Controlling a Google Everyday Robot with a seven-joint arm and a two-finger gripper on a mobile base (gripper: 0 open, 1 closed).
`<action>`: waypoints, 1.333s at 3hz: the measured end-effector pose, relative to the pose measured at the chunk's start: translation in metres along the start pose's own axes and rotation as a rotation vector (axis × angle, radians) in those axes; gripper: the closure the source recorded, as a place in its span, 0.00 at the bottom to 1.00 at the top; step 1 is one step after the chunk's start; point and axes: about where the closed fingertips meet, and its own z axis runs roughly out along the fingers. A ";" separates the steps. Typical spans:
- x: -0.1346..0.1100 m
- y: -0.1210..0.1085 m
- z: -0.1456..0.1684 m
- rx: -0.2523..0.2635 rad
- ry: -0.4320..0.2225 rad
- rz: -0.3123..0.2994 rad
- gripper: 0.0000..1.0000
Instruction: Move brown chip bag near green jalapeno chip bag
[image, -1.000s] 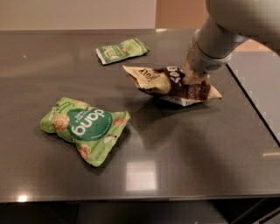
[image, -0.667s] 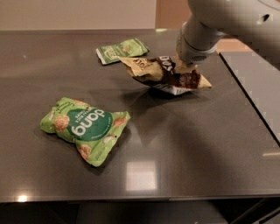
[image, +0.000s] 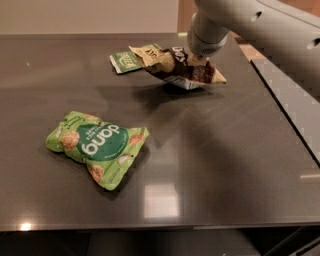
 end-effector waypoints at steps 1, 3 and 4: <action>-0.004 -0.023 0.017 0.038 0.003 0.017 0.82; -0.004 -0.039 0.041 0.070 0.006 0.053 0.36; -0.005 -0.038 0.042 0.067 0.006 0.052 0.12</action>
Offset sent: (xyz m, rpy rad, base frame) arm 0.0692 0.0141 -0.0055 0.0239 -0.0877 -0.0575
